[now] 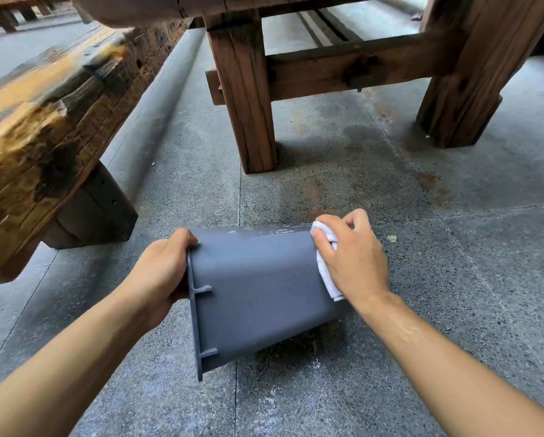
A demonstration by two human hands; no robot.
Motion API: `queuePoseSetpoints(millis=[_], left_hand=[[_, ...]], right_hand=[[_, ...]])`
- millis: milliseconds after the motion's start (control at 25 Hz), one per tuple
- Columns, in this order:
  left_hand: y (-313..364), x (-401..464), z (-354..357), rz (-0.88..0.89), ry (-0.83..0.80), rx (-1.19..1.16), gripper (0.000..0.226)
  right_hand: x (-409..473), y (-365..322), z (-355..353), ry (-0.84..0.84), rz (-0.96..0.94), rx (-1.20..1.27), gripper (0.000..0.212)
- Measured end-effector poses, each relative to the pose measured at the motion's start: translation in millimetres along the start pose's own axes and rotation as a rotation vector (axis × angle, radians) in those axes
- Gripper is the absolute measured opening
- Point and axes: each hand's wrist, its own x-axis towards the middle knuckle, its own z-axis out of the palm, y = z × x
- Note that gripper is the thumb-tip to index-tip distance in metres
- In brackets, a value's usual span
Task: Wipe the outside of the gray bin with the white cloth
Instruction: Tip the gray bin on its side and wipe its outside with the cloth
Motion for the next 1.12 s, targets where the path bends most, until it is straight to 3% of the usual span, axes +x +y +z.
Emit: queuePoseSetpoints(millis=[640,920,1000,1120], left_hand=[[-5.7,-5.0,-9.9,-0.189,0.002,-0.007,0.016],[-0.8,-11.7,-20.2,-0.198,-0.037,0.138,0.011],[2.8,-11.3,-19.6,-0.163,-0.029,0.177,0.023],[6.3,-8.7,-21.2,-0.08,-0.044,0.325,0.073]], right_hand=[[-25.4,62.8,-6.7,-0.016,0.238,0.04,0.02],[-33.7,51.0,-13.9,0.007,0.245,0.161,0.019],[-26.4,27.6,-16.9,0.041,0.178,0.238,0.019],[-17.3,-20.4,-19.0,0.034,0.047,0.323,0.02]])
